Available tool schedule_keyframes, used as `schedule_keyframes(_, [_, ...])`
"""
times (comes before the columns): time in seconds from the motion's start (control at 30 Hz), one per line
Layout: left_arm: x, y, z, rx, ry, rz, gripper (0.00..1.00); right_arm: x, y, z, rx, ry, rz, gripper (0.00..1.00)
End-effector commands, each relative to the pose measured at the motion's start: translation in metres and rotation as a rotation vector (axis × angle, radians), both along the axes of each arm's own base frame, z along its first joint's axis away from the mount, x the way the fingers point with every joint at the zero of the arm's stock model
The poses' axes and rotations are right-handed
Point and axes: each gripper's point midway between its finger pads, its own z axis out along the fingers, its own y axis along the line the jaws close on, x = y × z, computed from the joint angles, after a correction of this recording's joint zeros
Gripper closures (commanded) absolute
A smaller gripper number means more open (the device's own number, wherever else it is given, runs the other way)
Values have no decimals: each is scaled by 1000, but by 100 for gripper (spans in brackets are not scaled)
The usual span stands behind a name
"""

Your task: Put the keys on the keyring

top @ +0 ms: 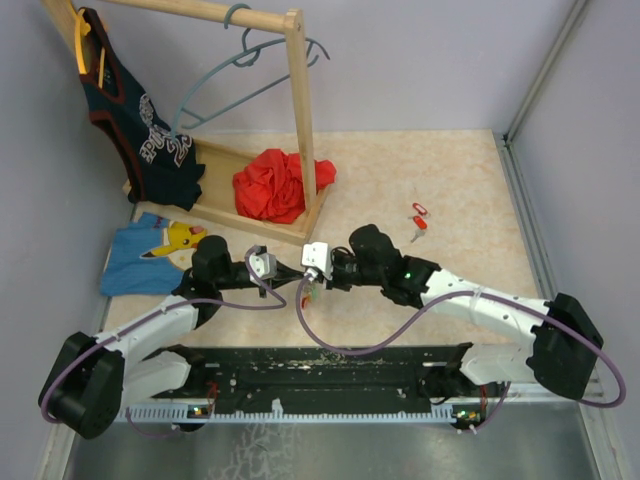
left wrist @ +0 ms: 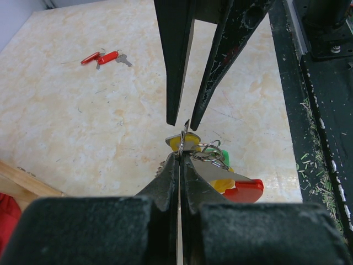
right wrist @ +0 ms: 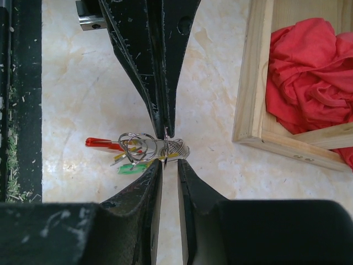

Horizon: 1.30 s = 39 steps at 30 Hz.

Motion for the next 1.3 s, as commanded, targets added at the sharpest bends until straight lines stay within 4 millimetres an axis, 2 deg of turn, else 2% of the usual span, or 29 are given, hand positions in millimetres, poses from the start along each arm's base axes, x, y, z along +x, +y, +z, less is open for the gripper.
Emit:
schedule_keyframes(0.0, [-5,-3,12,-31,-41,-32,100,2,6,9,40,-5,12,83])
schedule_keyframes(0.1, [-6,-3,11,-30,-38,-34,100,2,7,11,45,-8,15,89])
schedule_keyframes(0.2, [-5,-3,11,-29,-37,-31,100,2,8,14,52,-9,20,100])
schedule_keyframes(0.63, [0,-3,9,-16,-20,-13,100,-1,13,32,74,-17,43,100])
schedule_keyframes(1.27, [8,-2,8,7,-2,23,100,0,18,37,61,-22,31,100])
